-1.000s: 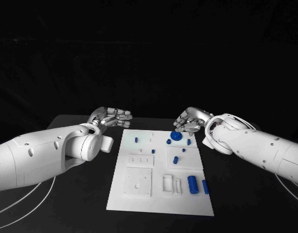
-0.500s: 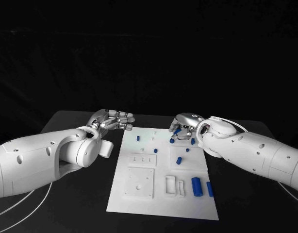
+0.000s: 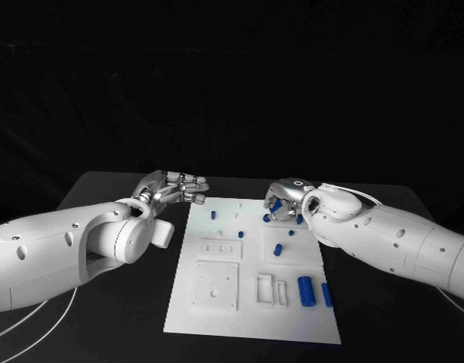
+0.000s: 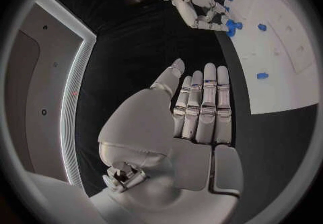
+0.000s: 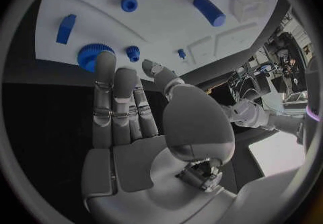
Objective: Assemble the parts on the task board
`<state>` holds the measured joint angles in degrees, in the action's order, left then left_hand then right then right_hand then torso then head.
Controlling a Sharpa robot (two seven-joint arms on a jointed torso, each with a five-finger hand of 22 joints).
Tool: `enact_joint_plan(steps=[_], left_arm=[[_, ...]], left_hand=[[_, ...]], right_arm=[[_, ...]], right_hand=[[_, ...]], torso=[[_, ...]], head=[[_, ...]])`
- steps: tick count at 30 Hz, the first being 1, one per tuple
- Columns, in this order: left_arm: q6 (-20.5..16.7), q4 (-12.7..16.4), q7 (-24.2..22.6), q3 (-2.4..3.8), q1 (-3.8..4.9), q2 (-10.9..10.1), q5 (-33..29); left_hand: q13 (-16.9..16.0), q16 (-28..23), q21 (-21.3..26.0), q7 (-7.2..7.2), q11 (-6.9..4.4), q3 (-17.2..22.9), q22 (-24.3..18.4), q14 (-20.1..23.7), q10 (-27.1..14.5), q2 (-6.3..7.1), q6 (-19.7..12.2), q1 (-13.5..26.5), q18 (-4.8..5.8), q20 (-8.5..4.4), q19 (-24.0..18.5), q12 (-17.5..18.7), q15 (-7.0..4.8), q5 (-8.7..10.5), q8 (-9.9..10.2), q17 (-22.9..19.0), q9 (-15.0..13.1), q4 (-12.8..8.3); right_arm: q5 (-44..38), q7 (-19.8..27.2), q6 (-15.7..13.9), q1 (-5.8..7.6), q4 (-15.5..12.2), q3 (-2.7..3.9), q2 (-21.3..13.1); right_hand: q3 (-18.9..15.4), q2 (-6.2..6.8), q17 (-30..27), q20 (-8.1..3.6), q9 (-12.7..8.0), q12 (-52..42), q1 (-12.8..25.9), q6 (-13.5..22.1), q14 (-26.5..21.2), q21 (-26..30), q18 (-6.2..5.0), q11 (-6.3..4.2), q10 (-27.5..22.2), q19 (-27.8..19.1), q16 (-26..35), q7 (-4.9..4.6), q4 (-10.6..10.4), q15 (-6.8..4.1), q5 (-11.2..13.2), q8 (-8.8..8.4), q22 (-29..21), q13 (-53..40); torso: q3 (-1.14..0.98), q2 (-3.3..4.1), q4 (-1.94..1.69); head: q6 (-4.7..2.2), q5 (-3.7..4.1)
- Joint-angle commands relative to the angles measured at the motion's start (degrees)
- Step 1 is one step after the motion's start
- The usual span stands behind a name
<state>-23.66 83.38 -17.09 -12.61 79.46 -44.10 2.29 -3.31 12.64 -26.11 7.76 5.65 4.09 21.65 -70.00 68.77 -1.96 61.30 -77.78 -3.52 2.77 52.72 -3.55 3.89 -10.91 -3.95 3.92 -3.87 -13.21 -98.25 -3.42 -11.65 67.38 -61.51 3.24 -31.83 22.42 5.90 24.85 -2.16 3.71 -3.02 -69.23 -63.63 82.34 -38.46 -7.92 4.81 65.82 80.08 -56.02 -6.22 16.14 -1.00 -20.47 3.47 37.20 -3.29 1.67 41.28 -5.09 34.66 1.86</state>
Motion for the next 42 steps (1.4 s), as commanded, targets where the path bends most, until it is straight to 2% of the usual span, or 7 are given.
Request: enact_joint_plan(steps=[1,11,21,26,33,37,42], left_arm=[[1.01,0.21,-0.43,0.06,0.17,-0.03,0.37],[1.07,0.21,-0.27,0.07,0.27,-0.20,0.38],[1.22,0.24,-0.16,0.08,0.36,-0.08,0.40],[1.26,0.25,-0.13,0.08,0.37,-0.02,0.40],[1.36,0.34,-0.04,0.08,0.37,0.06,0.40],[1.39,0.39,0.02,0.08,0.37,-0.02,0.40],[1.40,0.37,0.06,0.08,0.38,-0.07,0.40]], left_hand=[[-0.05,0.22,0.35,-0.14,0.13,-0.15,-0.13,0.51,-0.51,-0.18,-0.32,0.65,-0.21,0.02,0.66,0.02,0.07,-0.09,0.05,-0.04,0.01,-0.10],[-0.04,0.29,0.92,-0.11,0.21,-0.40,-0.41,0.49,-0.73,-0.18,-0.34,0.69,-0.20,0.03,1.05,0.03,0.08,-0.01,0.04,-0.03,0.00,0.06],[-0.04,0.29,0.92,-0.11,0.21,-0.40,-0.41,0.49,-0.73,-0.18,-0.34,0.69,-0.20,0.03,1.05,0.03,0.08,-0.01,0.04,-0.03,0.00,0.06],[-0.04,0.29,0.92,-0.11,0.21,-0.40,-0.41,0.49,-0.73,-0.18,-0.34,0.69,-0.20,0.03,1.05,0.03,0.08,-0.01,0.04,-0.03,0.00,0.06],[-0.05,0.32,1.45,-0.12,0.23,-0.60,-0.64,0.49,-0.82,-0.24,-0.35,0.61,-0.18,0.03,1.41,0.01,0.08,0.10,0.04,-0.03,0.00,0.24],[-0.04,0.34,1.57,-0.12,0.24,-0.66,-0.69,0.48,-0.84,-0.26,-0.35,0.65,-0.18,0.03,1.49,0.02,0.07,0.11,0.05,-0.03,0.01,0.34],[-0.04,0.34,1.57,-0.12,0.24,-0.66,-0.69,0.48,-0.84,-0.26,-0.35,0.65,-0.18,0.03,1.49,0.02,0.07,0.11,0.05,-0.03,0.01,0.34]], right_arm=[[-3.43,-1.76,1.34,-0.02,-0.04,0.00,0.08],[-4.30,-2.06,1.73,-0.10,-0.30,-0.01,0.30],[-4.37,-2.10,2.06,-0.14,-0.12,-0.04,0.71],[-4.38,-2.16,1.90,-0.14,0.04,-0.05,0.97],[-4.60,-2.51,1.80,-0.28,0.42,-0.17,1.47],[-4.72,-2.65,1.95,-0.35,0.51,-0.23,1.44],[-4.79,-2.60,2.20,-0.38,0.53,-0.26,1.42]], right_hand=[[0.71,0.75,-0.21,-0.06,0.01,-0.26,-0.13,0.19,-0.32,0.61,-0.81,0.08,-0.37,0.36,-0.34,-0.25,-0.10,0.11,0.28,0.09,0.66,-0.04],[2.04,0.75,-0.70,-0.12,0.02,-0.25,0.14,-0.22,-0.41,2.08,-0.77,-0.06,0.19,0.80,-0.77,-0.18,-0.19,0.02,1.17,0.10,2.99,-0.03],[3.02,0.71,-0.89,-0.13,0.02,-0.26,0.26,-0.33,-0.45,3.50,-0.73,-0.10,0.36,1.16,-0.99,-0.19,-0.25,0.02,1.98,0.10,5.19,-0.04],[3.53,0.65,-0.93,-0.12,0.02,-0.26,0.22,-0.33,-0.44,4.24,-0.75,-0.07,0.30,1.36,-1.08,-0.23,-0.26,0.04,2.34,0.10,6.23,-0.04],[5.08,0.77,-1.03,-0.13,0.04,-0.26,0.26,-0.43,-0.47,5.75,-0.73,-0.08,0.43,1.79,-1.13,-0.27,-0.42,0.04,3.37,0.12,8.36,-0.04],[6.14,0.58,-1.04,-0.14,0.04,-0.26,0.30,-0.69,-0.47,6.24,-0.75,-0.15,0.76,1.94,-1.14,-0.28,-0.43,0.00,4.40,0.12,9.01,-0.03],[7.59,0.31,-1.01,-0.23,0.05,-0.24,0.37,-1.15,-0.46,6.47,-0.68,-0.29,1.37,2.02,-1.22,-0.29,-0.55,-0.08,5.39,0.11,9.66,-0.03]], torso=[[-0.01,0.27,-0.04],[0.16,0.69,0.00],[0.25,1.04,-0.04],[0.25,1.21,0.01],[0.22,1.41,-0.23],[0.28,1.55,-0.34],[0.28,1.75,-0.20]], head=[[0.16,0.00],[-0.23,-0.29],[-0.38,-0.07],[-0.46,-0.02],[-0.46,0.00],[-0.39,0.07],[-0.56,-0.01]])
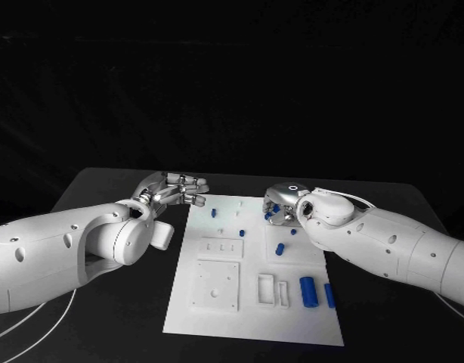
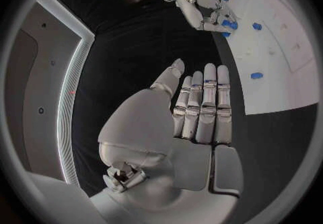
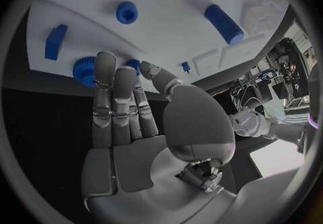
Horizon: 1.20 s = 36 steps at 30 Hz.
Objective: Assemble the parts on the task board
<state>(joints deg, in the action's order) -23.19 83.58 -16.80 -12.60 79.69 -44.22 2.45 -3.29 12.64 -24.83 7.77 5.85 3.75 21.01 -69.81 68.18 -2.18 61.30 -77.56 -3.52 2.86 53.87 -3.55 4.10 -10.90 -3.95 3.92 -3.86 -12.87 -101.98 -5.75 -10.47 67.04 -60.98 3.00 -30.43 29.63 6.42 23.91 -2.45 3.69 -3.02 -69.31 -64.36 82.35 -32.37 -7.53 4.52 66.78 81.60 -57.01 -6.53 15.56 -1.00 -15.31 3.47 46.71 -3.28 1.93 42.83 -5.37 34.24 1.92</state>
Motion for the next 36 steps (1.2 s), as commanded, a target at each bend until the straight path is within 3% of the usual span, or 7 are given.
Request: enact_joint_plan(steps=[1,9,15,22,29,36], left_arm=[[0.93,0.16,-0.22,0.07,0.14,0.06,0.23],[1.03,0.10,-0.14,0.07,0.14,0.11,0.23],[1.05,0.07,-0.08,0.07,0.14,0.06,0.23],[1.15,0.02,0.01,0.07,0.15,0.09,0.23],[1.19,-0.04,0.04,0.06,0.15,0.13,0.23],[1.12,-0.05,0.04,0.06,0.15,0.17,0.23]], left_hand=[[-0.06,0.34,0.29,-0.13,0.04,-0.33,-0.05,0.28,-0.24,-0.03,-0.35,0.43,-0.17,-0.06,0.34,0.02,-0.13,0.11,0.05,-0.03,-0.01,0.00],[-0.06,0.36,0.47,-0.12,0.05,-0.38,-0.13,0.26,-0.29,-0.06,-0.39,0.43,-0.17,-0.07,0.48,0.02,-0.14,0.11,0.05,-0.03,0.00,0.14],[-0.06,0.38,0.63,-0.11,0.06,-0.44,-0.20,0.24,-0.31,-0.05,-0.42,0.44,-0.15,-0.06,0.57,0.01,-0.14,0.13,0.04,-0.03,-0.01,0.26],[-0.06,0.38,0.63,-0.11,0.06,-0.44,-0.20,0.24,-0.31,-0.05,-0.42,0.44,-0.15,-0.06,0.57,0.01,-0.14,0.13,0.04,-0.03,-0.01,0.26],[-0.06,0.41,0.84,-0.12,0.07,-0.47,-0.28,0.21,-0.36,-0.04,-0.42,0.33,-0.16,-0.08,0.75,0.02,-0.15,0.21,0.03,-0.03,-0.01,0.37],[-0.06,0.41,0.84,-0.12,0.07,-0.47,-0.28,0.21,-0.36,-0.04,-0.42,0.33,-0.16,-0.08,0.75,0.02,-0.15,0.21,0.03,-0.03,-0.01,0.37]], right_arm=[[-1.09,-0.26,1.11,-0.05,-0.02,-0.03,0.02],[-1.33,-0.27,1.18,-0.17,0.00,-0.09,0.02],[-1.80,-0.49,-0.25,-0.21,0.05,-0.11,0.01],[-2.29,-0.78,-4.60,-0.22,-0.22,-0.11,0.03],[-3.04,-2.48,-10.48,-0.23,-1.21,-0.10,0.01],[-4.20,-4.90,-14.32,-0.17,-1.85,-0.08,0.67]], right_hand=[[0.77,-0.16,-0.05,0.05,0.06,-0.24,0.47,-0.54,-0.46,0.52,-1.03,-0.03,0.53,0.49,-0.28,0.05,-0.02,-0.09,0.27,0.11,0.45,-0.04],[2.11,-0.43,0.01,-0.13,0.11,-0.26,0.20,-1.65,-0.47,0.77,-0.95,-0.39,1.88,0.53,-0.42,0.21,-0.16,-0.31,0.79,0.16,1.75,-0.07],[3.92,-1.32,0.00,-0.53,0.20,-0.27,-0.73,-3.39,-0.47,0.10,-0.65,-1.11,4.47,0.69,-0.40,0.61,0.00,-0.77,3.68,0.20,3.19,-0.12],[6.37,-1.95,0.03,-1.33,0.44,-0.29,-2.04,-6.25,-0.44,-2.29,0.05,-2.11,8.03,0.36,-0.35,1.34,0.32,-1.54,6.08,0.25,6.44,-0.20],[8.22,-1.54,0.26,-1.96,0.41,-0.30,-2.55,-7.61,-0.48,-5.17,0.44,-2.58,9.52,0.07,-0.43,1.72,0.04,-2.09,9.44,0.18,10.50,-0.21],[9.01,-1.01,0.45,-2.05,0.39,-0.33,-2.75,-7.99,-0.47,-4.77,0.46,-2.67,9.83,0.16,-0.40,1.84,-0.37,-2.19,10.15,0.19,12.39,-0.22]], torso=[[0.01,0.25,0.08],[0.08,0.35,-0.12],[0.10,0.43,0.00],[0.16,0.55,0.03],[0.23,0.54,-0.04],[0.32,0.58,-0.05]], head=[[-0.17,-0.07],[-0.16,0.01],[-0.30,-0.14],[-0.73,-0.15],[-1.34,-0.40],[-1.96,-0.60]])
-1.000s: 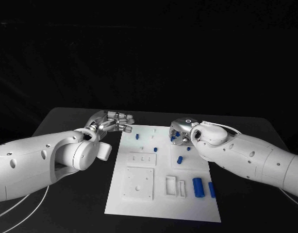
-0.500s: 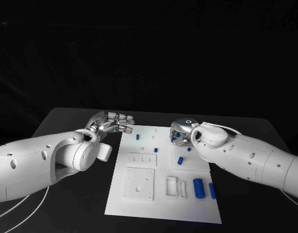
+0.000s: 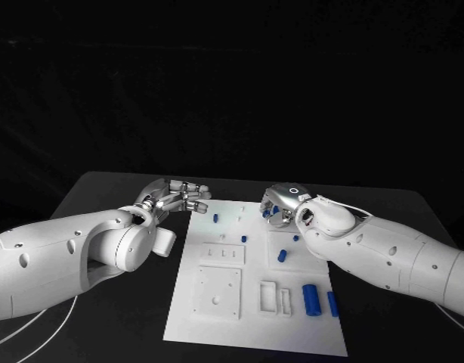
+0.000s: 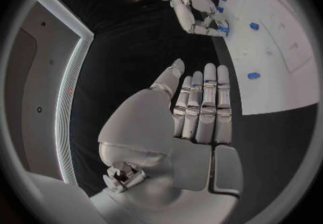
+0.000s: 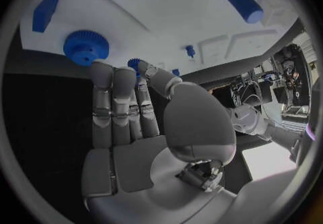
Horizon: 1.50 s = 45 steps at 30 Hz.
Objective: Assemble the parts on the task board
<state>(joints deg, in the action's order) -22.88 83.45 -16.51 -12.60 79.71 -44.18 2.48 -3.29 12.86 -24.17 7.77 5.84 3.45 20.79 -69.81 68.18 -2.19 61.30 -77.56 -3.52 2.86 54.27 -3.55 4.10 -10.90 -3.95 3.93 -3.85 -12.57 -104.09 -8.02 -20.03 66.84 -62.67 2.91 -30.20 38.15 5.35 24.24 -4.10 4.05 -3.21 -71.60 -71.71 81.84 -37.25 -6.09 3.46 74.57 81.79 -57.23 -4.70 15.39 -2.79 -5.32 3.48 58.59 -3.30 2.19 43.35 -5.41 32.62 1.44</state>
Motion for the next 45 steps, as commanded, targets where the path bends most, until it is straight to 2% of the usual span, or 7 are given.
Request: enact_joint_plan(steps=[1,9,17,24,29,36,45], left_arm=[[0.81,0.09,-0.25,0.06,0.13,0.15,0.21],[0.68,0.15,-0.26,0.07,0.24,0.38,0.21],[0.59,0.12,-0.26,0.07,0.55,0.85,0.21],[0.51,0.30,-0.22,0.06,0.91,1.19,0.21],[0.43,0.53,-0.18,0.06,1.24,1.35,0.21],[0.34,0.96,-0.15,0.06,1.73,1.37,0.22],[0.30,1.26,-0.11,0.06,2.05,1.28,0.23]], left_hand=[[-0.07,0.19,0.18,-0.12,0.07,-0.16,-0.05,0.21,-0.37,-0.04,-0.42,0.33,-0.16,-0.08,0.36,0.02,-0.15,0.21,0.03,-0.03,-0.02,0.07],[-0.06,0.19,0.26,-0.11,0.10,-0.20,-0.06,0.22,-0.47,0.04,-0.42,0.28,-0.16,-0.09,0.44,0.03,-0.15,0.21,0.04,-0.03,-0.01,0.08],[-0.06,0.19,0.26,-0.11,0.10,-0.20,-0.06,0.22,-0.47,0.04,-0.42,0.28,-0.16,-0.09,0.44,0.03,-0.15,0.21,0.04,-0.03,-0.01,0.08],[-0.06,0.19,0.26,-0.11,0.10,-0.20,-0.06,0.22,-0.47,0.04,-0.42,0.28,-0.16,-0.09,0.44,0.03,-0.15,0.21,0.04,-0.03,-0.01,0.08],[-0.07,0.15,0.47,-0.12,0.13,-0.21,-0.08,0.26,-0.56,0.08,-0.40,0.17,-0.16,-0.08,0.51,0.01,-0.13,0.20,0.04,-0.04,-0.01,0.11],[-0.07,0.15,0.47,-0.12,0.13,-0.21,-0.08,0.26,-0.56,0.08,-0.40,0.17,-0.16,-0.08,0.51,0.01,-0.13,0.20,0.04,-0.04,-0.01,0.11],[-0.07,0.15,0.47,-0.12,0.13,-0.21,-0.08,0.26,-0.56,0.08,-0.40,0.17,-0.16,-0.08,0.51,0.01,-0.13,0.20,0.04,-0.04,-0.01,0.11]], right_arm=[[-2.23,-2.88,-5.03,0.05,-0.05,0.01,0.66],[-3.09,-4.28,-6.16,0.25,2.11,0.02,3.56],[-3.31,-4.56,-6.82,0.37,4.19,0.02,5.87],[-3.34,-4.64,-7.31,0.45,5.65,0.03,7.39],[-3.29,-4.69,-7.60,0.50,6.86,0.02,8.18],[-3.26,-4.72,-7.71,0.51,7.58,0.02,8.81],[-3.26,-4.85,-6.80,0.51,7.73,0.01,8.65]], right_hand=[[0.55,0.12,0.14,-0.41,0.03,-0.14,-0.51,-0.64,0.05,0.16,-0.99,-1.61,2.02,0.04,-0.18,0.01,-0.24,-0.40,0.22,0.17,0.74,-0.20],[0.80,0.30,0.19,-0.40,0.03,-0.14,-0.57,-0.69,0.06,0.94,-0.98,-1.61,2.00,0.23,-0.12,0.02,-0.49,-0.40,0.44,0.17,1.62,-0.19],[0.86,0.40,0.17,-0.39,0.02,-0.13,-0.58,-0.65,0.05,1.45,-0.96,-1.60,1.95,0.45,-0.04,0.01,-0.60,-0.39,0.36,0.17,2.27,-0.19],[1.01,0.45,0.14,-0.40,0.01,-0.13,-0.53,-0.69,0.11,3.35,-0.95,-1.58,1.92,1.01,0.01,0.01,-0.56,-0.41,0.26,0.16,4.36,-0.19],[0.94,0.45,0.12,-0.39,0.02,-0.13,-0.50,-0.64,0.07,3.90,-0.96,-1.58,1.88,1.22,0.03,0.01,-0.58,-0.40,0.15,0.18,4.75,-0.19],[0.95,0.45,0.12,-0.39,0.02,-0.13,-0.50,-0.63,0.07,3.96,-0.96,-1.58,1.87,1.24,0.03,0.00,-0.58,-0.40,0.14,0.18,4.80,-0.19],[0.98,0.47,0.06,-0.41,0.01,-0.13,-0.48,-0.61,0.07,4.81,-0.95,-1.57,1.85,1.55,0.05,0.00,-0.49,-0.42,0.03,0.17,5.61,-0.19]], torso=[[0.07,0.10,-0.04],[0.15,0.28,-0.35],[0.54,0.64,-0.96],[1.07,1.01,-1.60],[1.26,1.33,-2.00],[1.45,1.97,-2.46],[1.48,2.28,-2.47]], head=[[-0.47,-0.15],[-1.00,-0.65],[-1.23,-0.51],[-1.69,-0.58],[-2.04,-0.68],[-2.40,-0.59],[-2.40,-0.28]])
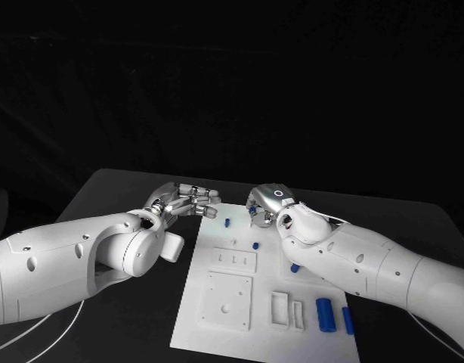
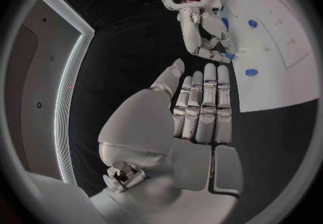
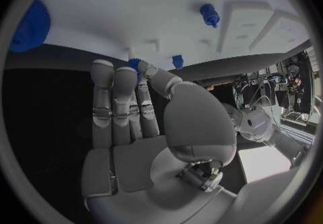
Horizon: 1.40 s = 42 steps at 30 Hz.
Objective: Assemble the parts on the task board
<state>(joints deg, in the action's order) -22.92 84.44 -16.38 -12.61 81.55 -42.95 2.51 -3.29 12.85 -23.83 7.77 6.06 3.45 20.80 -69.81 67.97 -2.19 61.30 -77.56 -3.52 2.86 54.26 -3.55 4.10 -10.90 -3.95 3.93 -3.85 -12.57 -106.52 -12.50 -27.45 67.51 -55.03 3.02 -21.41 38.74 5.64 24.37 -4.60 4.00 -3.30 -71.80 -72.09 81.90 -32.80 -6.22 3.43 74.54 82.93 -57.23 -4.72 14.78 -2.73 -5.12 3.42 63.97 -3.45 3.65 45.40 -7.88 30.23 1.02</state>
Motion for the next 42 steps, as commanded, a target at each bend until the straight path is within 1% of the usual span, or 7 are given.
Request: enact_joint_plan(steps=[1,3,10,20,28,34,42], left_arm=[[0.33,0.28,-0.25,0.07,0.23,0.04,0.21],[0.31,0.29,-0.24,0.07,0.28,0.01,0.24],[0.29,0.21,-0.23,0.06,0.36,-0.02,0.27],[0.32,0.09,-0.21,0.06,0.38,-0.11,0.28],[0.39,-0.19,-0.21,0.06,0.38,-0.12,0.28],[0.41,-0.23,-0.21,0.06,0.38,-0.16,0.28],[0.39,-0.19,-0.19,0.06,0.38,-0.26,0.28]], left_hand=[[-0.07,0.15,0.13,-0.12,-0.08,-0.21,-0.09,0.26,-0.35,0.08,-0.40,0.17,-0.16,-0.07,0.52,0.01,-0.13,0.20,0.04,-0.04,-0.02,0.11],[-0.07,0.15,0.13,-0.12,-0.08,-0.21,-0.09,0.26,-0.35,0.08,-0.40,0.17,-0.16,-0.07,0.52,0.01,-0.13,0.20,0.04,-0.04,-0.02,0.11],[-0.07,0.15,0.13,-0.12,-0.08,-0.21,-0.09,0.26,-0.35,0.08,-0.40,0.17,-0.16,-0.07,0.52,0.01,-0.13,0.20,0.04,-0.04,-0.02,0.11],[-0.07,0.13,0.36,-0.10,-0.04,-0.28,-0.04,0.23,-0.45,0.19,-0.43,0.07,-0.17,-0.07,0.64,0.03,-0.13,0.23,0.05,-0.04,-0.01,0.20],[-0.07,0.13,0.36,-0.10,-0.04,-0.28,-0.04,0.23,-0.45,0.19,-0.43,0.07,-0.17,-0.07,0.64,0.03,-0.13,0.23,0.05,-0.04,-0.01,0.20],[-0.07,0.13,0.36,-0.10,-0.04,-0.28,-0.04,0.23,-0.45,0.19,-0.43,0.07,-0.17,-0.07,0.64,0.03,-0.13,0.23,0.05,-0.04,-0.01,0.20],[-0.07,0.13,0.36,-0.10,-0.04,-0.28,-0.04,0.23,-0.45,0.19,-0.43,0.07,-0.17,-0.07,0.64,0.03,-0.13,0.23,0.05,-0.04,-0.01,0.20]], right_arm=[[-0.82,-0.37,0.72,-0.16,0.06,-0.09,-0.18],[-0.80,-0.33,1.11,-0.16,-0.09,-0.09,-0.29],[-1.10,-1.07,2.13,-0.16,-0.44,-0.11,-0.49],[-2.39,-3.37,2.13,-0.17,-0.84,-0.12,-1.09],[-3.03,-4.58,1.43,-0.26,-1.47,-0.12,-1.29],[-3.08,-4.45,1.52,-0.31,-1.71,-0.12,-1.37],[-2.95,-3.96,1.97,-0.46,-2.80,-0.12,-1.69]], right_hand=[[0.39,0.19,-0.07,0.08,0.06,-0.04,-0.28,-0.24,0.00,0.37,-0.81,-1.54,1.88,0.40,0.05,0.02,0.12,-0.48,-0.17,0.23,0.23,-0.03],[0.39,0.19,-0.07,0.08,0.06,-0.04,-0.28,-0.24,0.00,0.37,-0.81,-1.54,1.88,0.40,0.05,0.02,0.12,-0.48,-0.17,0.23,0.23,-0.03],[0.35,0.18,-0.08,0.08,0.06,-0.04,-0.21,-0.25,0.00,0.57,-0.82,-1.53,1.86,0.41,0.06,0.01,0.11,-0.48,-0.31,0.23,0.37,-0.03],[0.60,0.28,-0.08,0.03,0.06,-0.05,-0.13,-0.31,-0.02,1.09,-0.84,-1.54,1.89,0.63,0.07,0.03,0.26,-0.53,-0.65,0.24,1.32,-0.03],[0.68,0.39,-0.07,0.00,0.06,-0.04,-0.11,-0.35,-0.03,1.25,-0.86,-1.54,1.93,0.71,0.06,0.05,0.24,-0.56,-0.87,0.24,1.63,-0.03],[0.76,0.50,-0.05,-0.03,0.07,-0.04,-0.11,-0.42,-0.04,1.24,-0.85,-1.57,1.99,0.80,0.04,0.08,0.24,-0.61,-0.89,0.25,1.98,-0.03],[0.68,0.54,0.00,-0.04,0.07,-0.05,-0.04,-0.50,-0.04,1.45,-0.80,-1.59,2.07,0.95,0.00,0.10,0.16,-0.61,-1.27,0.23,2.53,-0.03]], torso=[[0.02,0.22,0.05],[0.05,0.22,0.09],[0.06,0.24,-0.10],[0.10,0.43,0.10],[0.20,0.44,-0.08],[0.28,0.47,-0.03],[0.29,0.54,-0.04]], head=[[0.02,0.11],[0.05,0.06],[0.07,0.32],[0.01,0.44],[-0.06,0.77],[-0.02,0.70],[0.03,0.72]])
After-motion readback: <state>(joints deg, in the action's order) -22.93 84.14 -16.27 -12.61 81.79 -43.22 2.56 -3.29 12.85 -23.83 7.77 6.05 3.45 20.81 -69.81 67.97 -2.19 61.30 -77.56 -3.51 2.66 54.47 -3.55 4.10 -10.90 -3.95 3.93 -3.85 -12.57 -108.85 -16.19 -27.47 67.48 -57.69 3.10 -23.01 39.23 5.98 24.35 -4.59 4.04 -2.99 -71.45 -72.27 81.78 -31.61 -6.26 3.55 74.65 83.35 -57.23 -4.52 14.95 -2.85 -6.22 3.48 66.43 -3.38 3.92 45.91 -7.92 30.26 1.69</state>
